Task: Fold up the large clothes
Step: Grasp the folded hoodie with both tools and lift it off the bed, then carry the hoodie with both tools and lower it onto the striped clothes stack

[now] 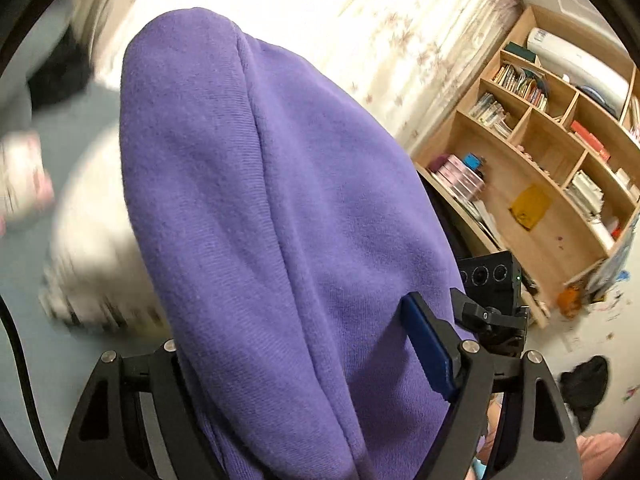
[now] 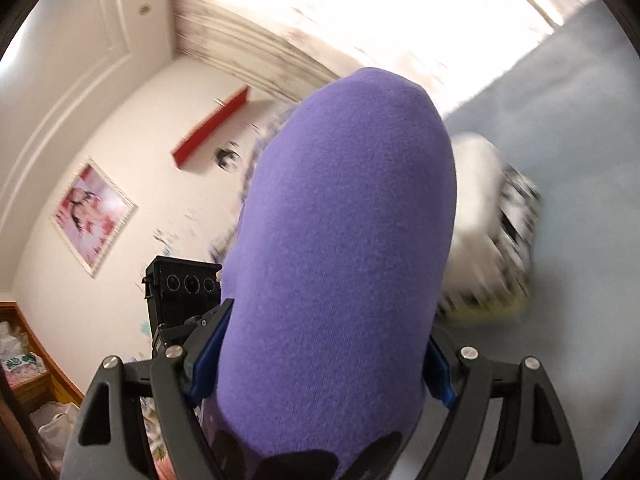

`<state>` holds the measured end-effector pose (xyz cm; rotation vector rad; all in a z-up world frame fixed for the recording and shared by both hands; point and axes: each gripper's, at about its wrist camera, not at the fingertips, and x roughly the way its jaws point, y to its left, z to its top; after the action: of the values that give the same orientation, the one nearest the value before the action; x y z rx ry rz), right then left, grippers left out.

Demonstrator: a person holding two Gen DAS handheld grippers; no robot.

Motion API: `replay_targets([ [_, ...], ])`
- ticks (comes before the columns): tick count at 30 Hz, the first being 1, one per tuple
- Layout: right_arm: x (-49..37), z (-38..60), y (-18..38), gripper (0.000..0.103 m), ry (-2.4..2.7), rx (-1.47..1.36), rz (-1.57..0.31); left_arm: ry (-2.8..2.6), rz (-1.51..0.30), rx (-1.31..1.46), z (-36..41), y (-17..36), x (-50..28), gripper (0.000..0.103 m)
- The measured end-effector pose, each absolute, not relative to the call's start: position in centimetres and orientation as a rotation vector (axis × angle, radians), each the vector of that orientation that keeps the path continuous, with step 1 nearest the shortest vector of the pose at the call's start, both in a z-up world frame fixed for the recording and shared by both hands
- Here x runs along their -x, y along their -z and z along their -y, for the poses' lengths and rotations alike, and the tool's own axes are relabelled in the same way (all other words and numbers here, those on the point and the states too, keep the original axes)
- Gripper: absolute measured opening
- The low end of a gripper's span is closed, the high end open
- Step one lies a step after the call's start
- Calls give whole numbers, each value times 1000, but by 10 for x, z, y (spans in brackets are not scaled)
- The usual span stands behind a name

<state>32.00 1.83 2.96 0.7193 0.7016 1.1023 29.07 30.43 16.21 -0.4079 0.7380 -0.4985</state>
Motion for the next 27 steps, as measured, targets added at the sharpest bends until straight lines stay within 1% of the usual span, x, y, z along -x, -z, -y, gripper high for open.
replay_targets([
  [4, -402, -71, -59, 82, -1150, -777, -635, 441, -736, 298, -344, -217, -367, 81],
  [6, -443, -95, -57, 82, -1143, -800, -631, 406, -750, 265, -368, -223, -413, 83],
  [7, -458, -103, -52, 82, -1134, -814, -637, 381, -769, 264, -381, -216, -441, 84],
  [9, -498, -120, -26, 82, -1088, -853, -682, 336, -819, 284, -406, -189, -481, 89],
  [10, -517, -130, -5, 82, -1047, -862, -727, 275, -883, 300, -419, -161, -509, 91],
  [11, -532, -136, 15, 82, -995, -862, -780, 220, -935, 317, -414, -142, -528, 92],
  [12, -546, -144, 37, 82, -921, -838, -856, 108, -1039, 320, -424, -104, -550, 94],
  [13, -559, -152, 65, 83, -824, -804, -962, 16, -1131, 356, -438, -65, -563, 100],
  [14, -567, -150, 93, 84, -774, -857, -1026, 33, -1136, 460, -449, -49, -566, 103],
  [15, -572, -145, 113, 84, -767, -928, -1059, 76, -1119, 618, -463, -33, -567, 103],
  [16, -574, -140, 121, 85, -783, -943, -1039, 79, -1075, 643, -467, -33, -566, 103],
  [17, -572, -136, 118, 85, -791, -913, -999, 97, -1046, 615, -464, -38, -565, 103],
  [20, -564, -132, 105, 85, -766, -811, -978, 83, -1025, 487, -449, -52, -565, 103],
  [22, -559, -134, 96, 86, -737, -719, -940, 74, -1015, 489, -444, -51, -564, 103],
  [25, -562, -142, 84, 93, -681, -577, -891, 75, -1006, 529, -448, -44, -558, 103],
  [27, -557, -146, 69, 94, -633, -474, -874, 54, -1004, 530, -451, -46, -553, 103],
])
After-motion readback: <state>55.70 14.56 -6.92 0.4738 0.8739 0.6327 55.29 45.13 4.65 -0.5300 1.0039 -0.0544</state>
